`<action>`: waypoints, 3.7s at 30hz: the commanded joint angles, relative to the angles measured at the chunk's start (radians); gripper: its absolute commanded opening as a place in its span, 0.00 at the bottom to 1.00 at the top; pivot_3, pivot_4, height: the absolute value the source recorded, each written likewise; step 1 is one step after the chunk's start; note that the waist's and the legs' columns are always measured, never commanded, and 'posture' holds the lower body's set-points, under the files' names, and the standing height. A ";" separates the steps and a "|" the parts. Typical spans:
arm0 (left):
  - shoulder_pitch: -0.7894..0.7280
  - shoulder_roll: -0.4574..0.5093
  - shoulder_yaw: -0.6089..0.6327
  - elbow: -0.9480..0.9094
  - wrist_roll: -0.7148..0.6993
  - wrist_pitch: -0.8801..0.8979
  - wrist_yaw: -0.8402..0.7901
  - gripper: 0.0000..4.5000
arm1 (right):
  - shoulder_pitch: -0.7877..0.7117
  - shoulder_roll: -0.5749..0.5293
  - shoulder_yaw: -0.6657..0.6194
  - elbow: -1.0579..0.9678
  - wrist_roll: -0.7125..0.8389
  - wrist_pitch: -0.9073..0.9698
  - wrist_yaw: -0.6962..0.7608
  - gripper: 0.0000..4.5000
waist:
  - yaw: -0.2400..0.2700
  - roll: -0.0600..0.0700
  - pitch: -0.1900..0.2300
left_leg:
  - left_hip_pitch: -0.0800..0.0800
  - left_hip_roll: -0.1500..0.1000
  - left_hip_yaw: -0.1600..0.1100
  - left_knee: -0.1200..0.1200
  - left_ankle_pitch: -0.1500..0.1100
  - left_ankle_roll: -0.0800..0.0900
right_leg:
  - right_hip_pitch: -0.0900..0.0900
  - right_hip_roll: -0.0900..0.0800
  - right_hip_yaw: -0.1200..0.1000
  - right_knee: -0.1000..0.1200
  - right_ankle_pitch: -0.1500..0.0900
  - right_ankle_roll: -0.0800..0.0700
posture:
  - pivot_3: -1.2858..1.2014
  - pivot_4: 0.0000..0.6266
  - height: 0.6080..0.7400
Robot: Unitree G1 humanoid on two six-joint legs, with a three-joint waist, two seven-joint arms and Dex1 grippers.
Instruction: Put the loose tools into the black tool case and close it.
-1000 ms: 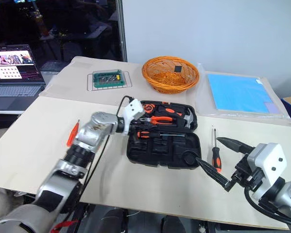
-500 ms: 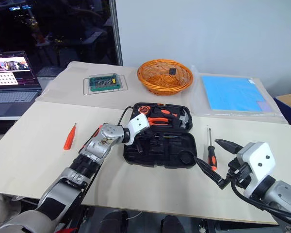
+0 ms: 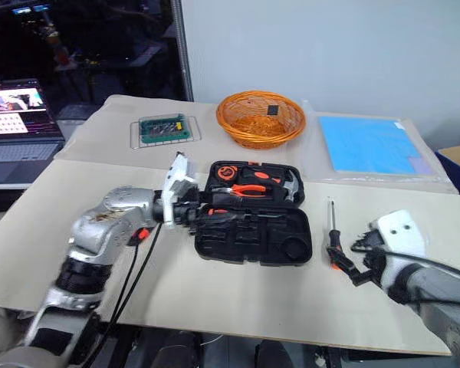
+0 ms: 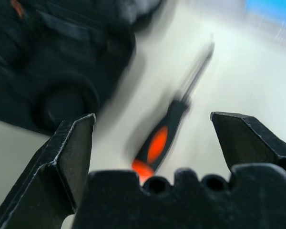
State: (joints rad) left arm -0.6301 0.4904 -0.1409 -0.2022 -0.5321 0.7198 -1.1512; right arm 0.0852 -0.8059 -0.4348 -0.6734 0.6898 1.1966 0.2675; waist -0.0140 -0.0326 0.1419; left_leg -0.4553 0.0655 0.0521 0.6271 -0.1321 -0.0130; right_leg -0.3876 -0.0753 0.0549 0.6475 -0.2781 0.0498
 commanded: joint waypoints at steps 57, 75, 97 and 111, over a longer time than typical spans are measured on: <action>0.501 0.274 0.344 -0.260 -0.250 -0.102 0.056 0.90 | -0.729 -0.006 0.656 0.822 -0.601 -1.017 1.026 0.64 | 0.007 -0.003 0.010 | 0.000 0.002 0.007 -0.004 -0.001 0.000 | -0.006 0.001 0.005 0.000 -0.001 0.000 | 0.52 0.24 1.00; 0.537 0.288 0.366 -0.216 -0.219 -0.149 0.050 0.90 | -0.437 0.215 0.626 0.624 -0.627 -0.884 0.579 0.02 | 0.005 -0.003 0.010 | -0.001 0.002 0.008 -0.003 -0.001 0.000 | -0.007 0.001 0.005 0.001 0.000 0.000 | 0.52 0.24 1.00; 0.368 0.173 0.483 0.043 0.095 0.135 0.860 0.90 | -0.368 0.065 0.327 0.094 -0.066 -0.670 0.685 0.71 | 0.005 -0.008 0.010 | 0.006 0.002 0.008 -0.006 -0.001 0.000 | -0.001 0.000 0.005 0.000 0.000 -0.001 | 0.52 0.24 1.00; 0.417 0.065 0.437 0.011 0.161 0.261 0.967 0.50 | -0.327 0.015 0.299 0.012 -0.043 -0.711 0.692 1.00 | 0.003 -0.011 0.011 | 0.007 0.002 0.009 -0.007 -0.006 -0.008 | -0.002 -0.002 0.005 -0.001 0.000 -0.001 | 0.52 0.24 1.00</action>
State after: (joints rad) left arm -0.2346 0.5660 0.2962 -0.1841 -0.3771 0.9736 -0.1809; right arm -0.2427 -0.7736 -0.0959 -0.6386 0.6463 0.5171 0.9580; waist -0.0114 -0.0438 0.1527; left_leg -0.4486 0.0673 0.0612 0.6200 -0.1378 -0.0206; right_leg -0.3895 -0.0772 0.0599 0.6470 -0.2783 0.0485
